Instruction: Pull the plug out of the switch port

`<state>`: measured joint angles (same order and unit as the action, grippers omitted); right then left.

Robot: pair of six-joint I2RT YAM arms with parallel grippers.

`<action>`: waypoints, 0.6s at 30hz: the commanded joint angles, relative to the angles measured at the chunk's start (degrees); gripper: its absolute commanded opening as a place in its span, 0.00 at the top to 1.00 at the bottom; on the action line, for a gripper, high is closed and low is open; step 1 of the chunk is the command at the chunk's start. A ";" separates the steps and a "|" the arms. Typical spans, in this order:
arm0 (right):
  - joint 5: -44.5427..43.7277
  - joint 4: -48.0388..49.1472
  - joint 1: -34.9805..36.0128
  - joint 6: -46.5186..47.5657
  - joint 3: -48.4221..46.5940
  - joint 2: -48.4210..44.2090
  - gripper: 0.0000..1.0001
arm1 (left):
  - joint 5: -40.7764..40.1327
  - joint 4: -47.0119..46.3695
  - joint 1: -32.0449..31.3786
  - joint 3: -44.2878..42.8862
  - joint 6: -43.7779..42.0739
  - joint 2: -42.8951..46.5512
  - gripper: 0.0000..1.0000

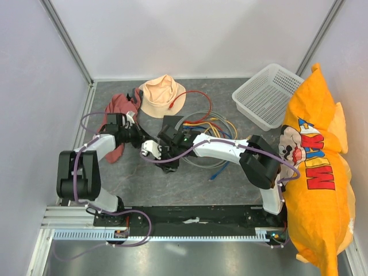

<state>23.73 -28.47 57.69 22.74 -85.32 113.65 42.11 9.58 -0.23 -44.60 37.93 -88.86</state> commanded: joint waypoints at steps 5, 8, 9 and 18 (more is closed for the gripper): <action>-9.50 0.08 -6.07 0.12 -3.89 -8.69 0.48 | 0.16 -3.44 0.05 -5.39 -0.49 4.15 0.98; -2.30 -2.28 -12.83 -0.50 -4.85 -7.75 0.46 | 0.96 0.59 0.05 -11.02 -2.33 -0.77 0.96; -0.11 -3.16 -14.69 -0.24 -5.90 -6.87 0.44 | 1.74 1.22 0.14 -12.43 -4.25 -2.09 0.96; 21.26 -13.54 -25.78 5.29 -15.58 6.32 0.38 | 7.21 14.48 -0.82 -32.37 -24.38 -10.27 0.71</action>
<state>33.15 -36.14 31.81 23.66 -99.61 116.40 46.63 16.75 -0.27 -68.38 26.94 -96.64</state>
